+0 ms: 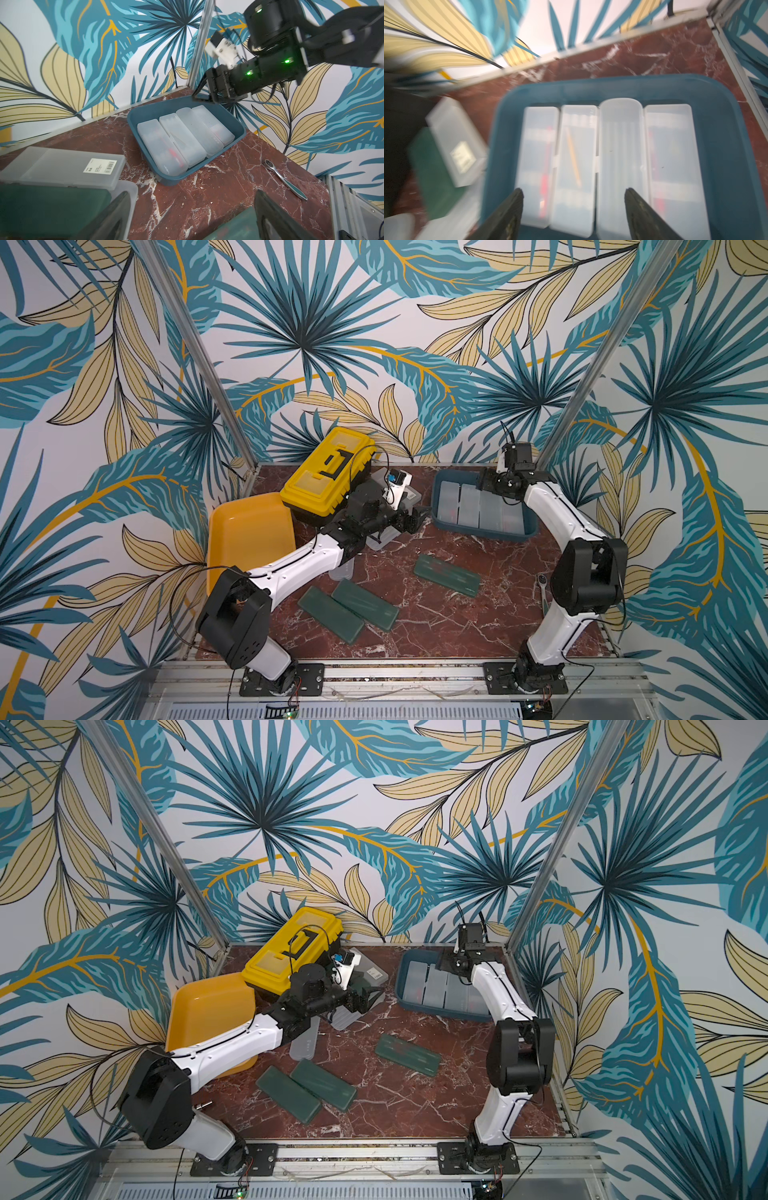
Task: Place the pencil cases by color into the storage box
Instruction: Adjust the pencil case in the storage box, then move the pencil case to the center of the board.
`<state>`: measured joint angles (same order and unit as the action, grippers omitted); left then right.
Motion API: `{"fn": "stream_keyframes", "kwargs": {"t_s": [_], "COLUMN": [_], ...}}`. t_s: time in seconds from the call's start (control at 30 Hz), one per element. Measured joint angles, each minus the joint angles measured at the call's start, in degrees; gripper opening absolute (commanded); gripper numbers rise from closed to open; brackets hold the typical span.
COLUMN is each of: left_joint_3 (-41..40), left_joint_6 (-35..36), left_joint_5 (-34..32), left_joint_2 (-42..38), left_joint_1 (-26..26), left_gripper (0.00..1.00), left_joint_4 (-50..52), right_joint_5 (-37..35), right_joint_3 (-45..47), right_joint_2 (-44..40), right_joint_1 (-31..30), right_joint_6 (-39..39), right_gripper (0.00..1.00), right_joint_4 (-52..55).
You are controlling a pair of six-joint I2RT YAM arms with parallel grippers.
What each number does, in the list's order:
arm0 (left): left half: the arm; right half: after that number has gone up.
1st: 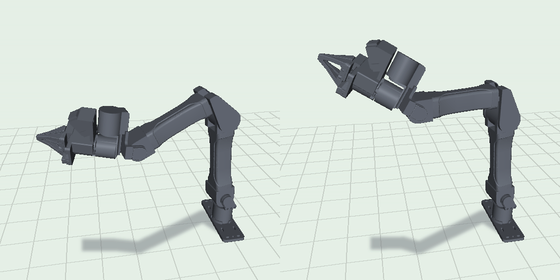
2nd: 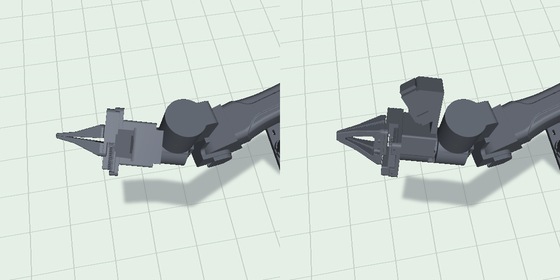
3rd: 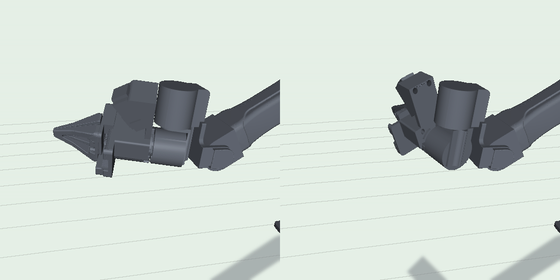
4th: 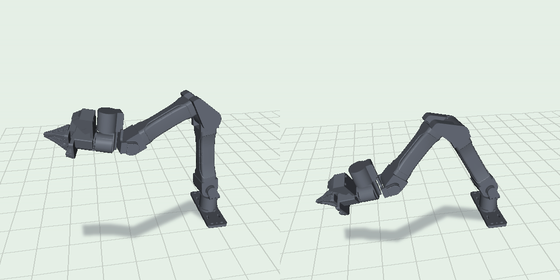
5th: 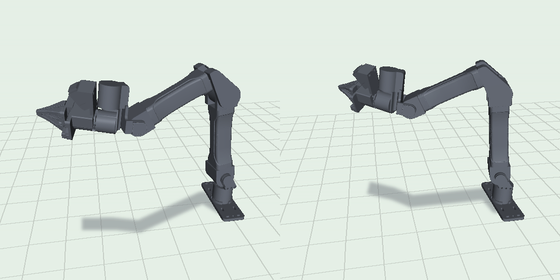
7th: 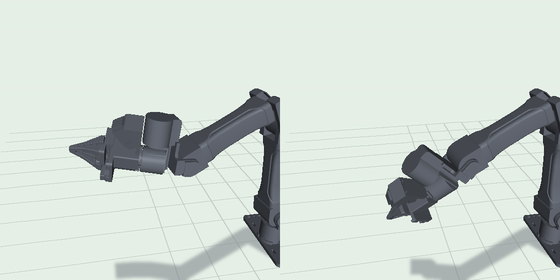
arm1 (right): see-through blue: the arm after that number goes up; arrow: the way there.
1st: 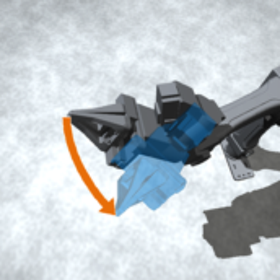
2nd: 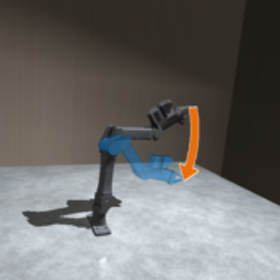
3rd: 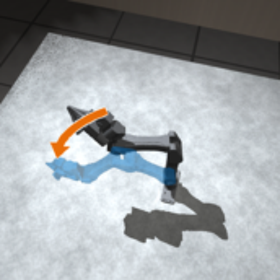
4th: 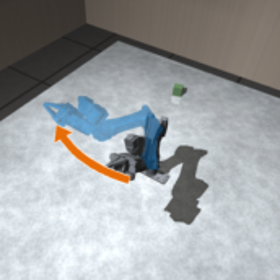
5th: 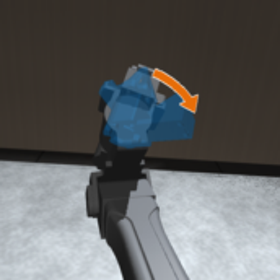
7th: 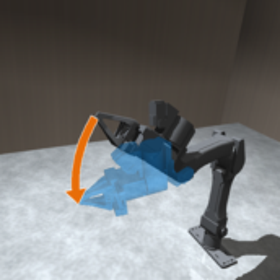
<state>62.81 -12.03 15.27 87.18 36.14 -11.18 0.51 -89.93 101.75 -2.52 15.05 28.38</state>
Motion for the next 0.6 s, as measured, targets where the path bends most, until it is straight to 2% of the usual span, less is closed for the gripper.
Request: {"fn": "stream_keyframes", "kwargs": {"t_s": [0.13, 0.33, 0.6], "left_joint_3": [-1.64, -3.34, -6.86], "left_joint_6": [-0.20, -1.99, -8.70], "left_joint_5": [-4.79, -13.60, -25.40], "left_joint_2": [-3.87, -10.27, -14.25], "left_joint_1": [0.00, 0.00, -0.37], "left_gripper": [0.93, 0.94, 0.95], "left_joint_4": [4.90, 15.91, 30.71], "right_joint_5": [0.07, 0.85, 2.71], "right_joint_3": [2.67, 6.71, 15.45], "right_joint_2": [-3.58, -3.72, -5.95], "right_joint_1": [-4.72, -10.78, -15.10], "right_joint_6": [1.09, 1.49, 5.81], "right_gripper": [0.83, 0.84, 0.84], "right_joint_4": [-1.25, -3.34, -8.61]}}
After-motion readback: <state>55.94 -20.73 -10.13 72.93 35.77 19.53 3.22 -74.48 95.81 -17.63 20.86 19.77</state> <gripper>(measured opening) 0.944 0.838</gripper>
